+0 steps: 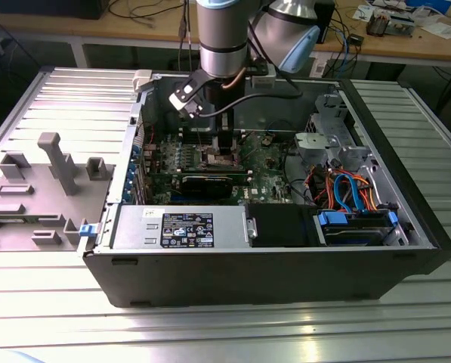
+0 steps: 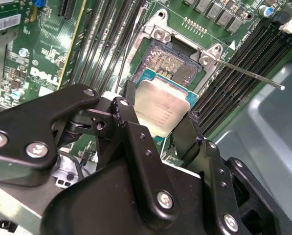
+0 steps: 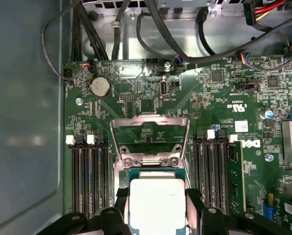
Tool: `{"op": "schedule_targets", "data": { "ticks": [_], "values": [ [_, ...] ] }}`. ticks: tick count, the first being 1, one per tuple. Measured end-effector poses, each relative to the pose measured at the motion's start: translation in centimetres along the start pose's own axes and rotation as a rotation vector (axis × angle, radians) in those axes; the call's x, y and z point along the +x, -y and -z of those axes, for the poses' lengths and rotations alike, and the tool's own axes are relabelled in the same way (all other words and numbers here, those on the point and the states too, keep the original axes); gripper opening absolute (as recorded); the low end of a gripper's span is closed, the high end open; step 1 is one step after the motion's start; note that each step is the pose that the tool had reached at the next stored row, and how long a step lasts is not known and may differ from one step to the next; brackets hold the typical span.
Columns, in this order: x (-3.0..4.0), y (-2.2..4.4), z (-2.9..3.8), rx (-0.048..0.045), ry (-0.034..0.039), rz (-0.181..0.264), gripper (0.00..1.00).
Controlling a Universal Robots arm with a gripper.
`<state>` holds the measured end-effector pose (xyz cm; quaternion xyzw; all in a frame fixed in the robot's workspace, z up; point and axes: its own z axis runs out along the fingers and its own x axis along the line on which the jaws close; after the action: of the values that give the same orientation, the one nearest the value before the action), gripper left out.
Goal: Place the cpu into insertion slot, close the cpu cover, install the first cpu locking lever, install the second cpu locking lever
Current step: 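Place the cpu into insertion slot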
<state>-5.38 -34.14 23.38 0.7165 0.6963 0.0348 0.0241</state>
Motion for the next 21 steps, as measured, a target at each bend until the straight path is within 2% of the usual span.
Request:
{"op": "schedule_targets", "data": {
  "ticks": [7,21],
  "values": [
    [0.0,0.63,-1.35,0.0004,-0.0039,0.014,0.55],
    [0.23,1.0,-2.45,0.0008,-0.0054,0.034,0.55]
  ]
}}
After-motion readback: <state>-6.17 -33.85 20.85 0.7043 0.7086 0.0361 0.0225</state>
